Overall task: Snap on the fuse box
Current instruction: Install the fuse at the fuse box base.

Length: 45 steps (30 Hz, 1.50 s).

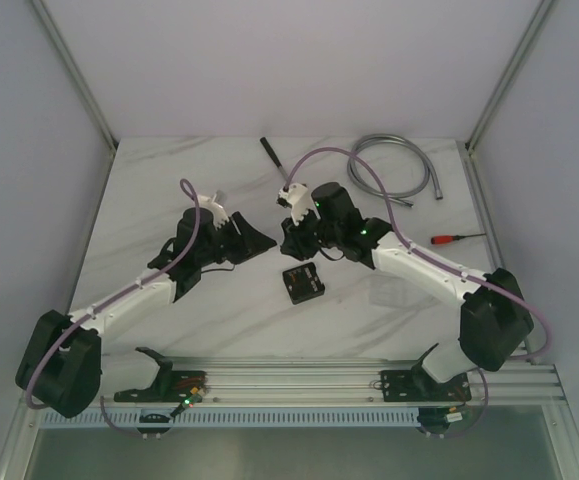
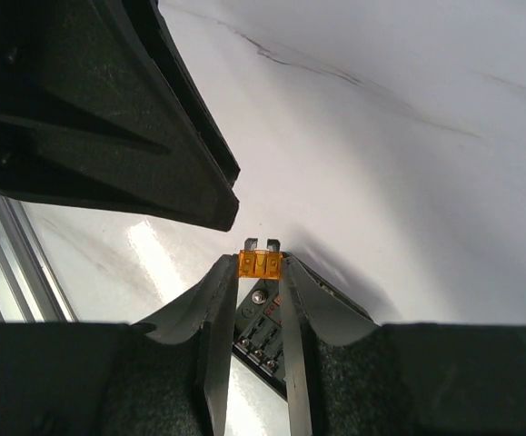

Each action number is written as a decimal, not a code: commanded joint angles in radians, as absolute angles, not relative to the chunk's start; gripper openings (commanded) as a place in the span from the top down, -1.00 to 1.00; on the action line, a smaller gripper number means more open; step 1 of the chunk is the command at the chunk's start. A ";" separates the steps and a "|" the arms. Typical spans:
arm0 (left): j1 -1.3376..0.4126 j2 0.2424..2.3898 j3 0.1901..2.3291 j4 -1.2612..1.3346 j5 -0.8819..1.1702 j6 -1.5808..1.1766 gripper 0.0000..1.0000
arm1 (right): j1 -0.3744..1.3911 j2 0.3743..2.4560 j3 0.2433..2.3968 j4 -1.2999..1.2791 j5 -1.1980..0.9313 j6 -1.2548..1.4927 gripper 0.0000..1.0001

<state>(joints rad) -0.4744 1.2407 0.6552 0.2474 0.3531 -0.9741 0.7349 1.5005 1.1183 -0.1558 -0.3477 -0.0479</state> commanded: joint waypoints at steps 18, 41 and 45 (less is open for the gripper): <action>-0.505 1.274 0.640 0.378 0.359 -1.053 0.33 | 0.756 1.493 1.076 -0.045 -0.404 -0.051 0.51; -0.526 1.270 0.624 0.367 0.318 -1.084 0.51 | 0.756 1.489 1.078 0.021 -0.356 0.018 0.52; -0.529 1.268 0.628 0.368 0.319 -1.088 0.56 | 0.756 1.495 1.079 0.032 -0.354 0.025 0.53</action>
